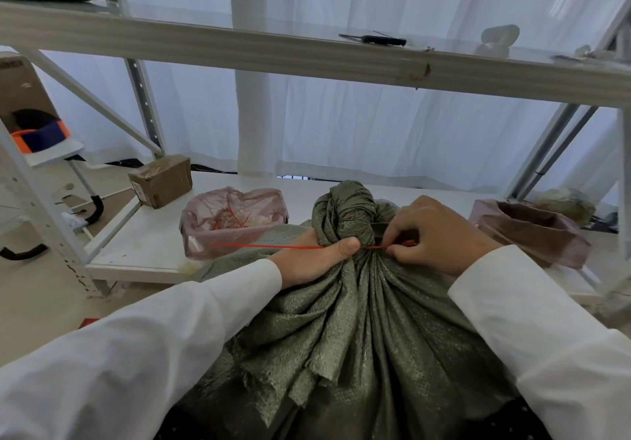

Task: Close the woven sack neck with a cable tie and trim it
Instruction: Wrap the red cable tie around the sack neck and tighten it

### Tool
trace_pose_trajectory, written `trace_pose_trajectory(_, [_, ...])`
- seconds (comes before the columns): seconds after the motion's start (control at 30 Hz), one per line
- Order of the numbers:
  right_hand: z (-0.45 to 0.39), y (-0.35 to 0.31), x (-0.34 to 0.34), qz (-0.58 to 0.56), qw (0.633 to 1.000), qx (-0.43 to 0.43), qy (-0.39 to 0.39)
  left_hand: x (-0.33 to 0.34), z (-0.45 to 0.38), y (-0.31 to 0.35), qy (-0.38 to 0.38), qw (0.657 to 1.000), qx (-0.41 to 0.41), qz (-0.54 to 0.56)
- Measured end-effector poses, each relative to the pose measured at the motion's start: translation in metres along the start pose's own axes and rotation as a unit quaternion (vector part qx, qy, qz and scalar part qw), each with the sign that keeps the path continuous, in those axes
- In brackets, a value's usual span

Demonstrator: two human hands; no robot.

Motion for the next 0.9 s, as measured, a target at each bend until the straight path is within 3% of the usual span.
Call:
trace_pose_trajectory(0.17, [0.004,0.009,-0.014,-0.018,0.999,0.048,0.004,-0.001,0.002,0.004,0.009,1.000,0.000,0.001])
trace_pose_trajectory(0.43, [0.013,0.024,-0.022,-0.197,0.964,0.175,0.032,-0.003,0.003,0.007,0.016,1.000,-0.013,0.008])
trace_pose_trajectory(0.57, [0.020,0.030,-0.020,-0.337,0.902,0.264,0.060,-0.003,0.003,0.006,0.022,0.999,-0.027,0.011])
trace_pose_trajectory(0.73, [0.019,0.030,-0.010,-0.404,0.841,0.357,0.050,-0.002,0.003,0.007,0.022,0.999,-0.032,0.010])
trace_pose_trajectory(0.9, [0.018,0.025,-0.002,-0.552,0.721,0.418,0.040,-0.002,0.005,0.010,0.020,0.999,-0.027,0.011])
Point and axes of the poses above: each hand's wrist, its own z-axis away from the middle knuckle, its own x-axis out of the palm, y = z × x, the point moved 4 cm from there along -z, towards the middle knuckle, and after that the axes turned 15 degrees about y, right-handed, at the moved point
